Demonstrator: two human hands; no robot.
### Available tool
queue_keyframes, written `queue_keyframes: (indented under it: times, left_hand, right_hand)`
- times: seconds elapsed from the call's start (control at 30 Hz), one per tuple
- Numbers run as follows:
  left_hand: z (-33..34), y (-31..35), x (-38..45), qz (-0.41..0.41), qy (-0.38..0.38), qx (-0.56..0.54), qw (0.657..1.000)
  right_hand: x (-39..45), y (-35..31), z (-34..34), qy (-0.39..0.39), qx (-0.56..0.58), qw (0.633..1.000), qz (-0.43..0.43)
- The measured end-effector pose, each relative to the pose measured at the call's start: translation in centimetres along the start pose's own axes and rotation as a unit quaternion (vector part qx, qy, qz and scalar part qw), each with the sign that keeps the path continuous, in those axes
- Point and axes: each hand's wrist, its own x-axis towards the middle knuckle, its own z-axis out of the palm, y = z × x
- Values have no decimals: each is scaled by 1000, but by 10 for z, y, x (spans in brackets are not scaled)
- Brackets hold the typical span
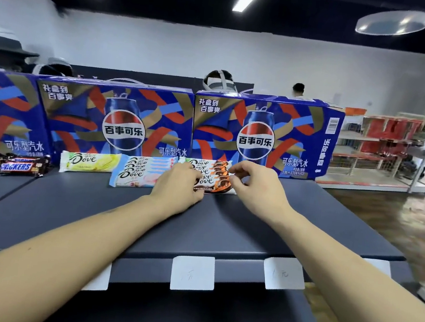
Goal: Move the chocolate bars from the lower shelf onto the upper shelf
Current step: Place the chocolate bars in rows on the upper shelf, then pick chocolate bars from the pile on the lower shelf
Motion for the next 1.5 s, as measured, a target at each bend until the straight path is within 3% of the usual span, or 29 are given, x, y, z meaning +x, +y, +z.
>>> queue_keyframes:
  times: [0.2,0.37,0.73,1.13,1.5]
  left_hand:
    - [-18,-14,-30,33,39,-38,998]
    - [-51,-40,-85,56,15,-45,997]
    - [-121,-146,-264,71,51,-176,980]
    - [-105,-286,-440,-103,3,-124,987]
    - [-67,-370,-503,-296,-16,-13,955]
  right_hand:
    - [-22,-30,11,-17,19,1000,10]
    - [-49,-71,20,-37,22,999,18]
    - [-159,-220,78,-64,56,995,-42]
    - [-253,-314,248,-260,106,959,-44]
    - [-263,-349,375,-385,115,912,-88]
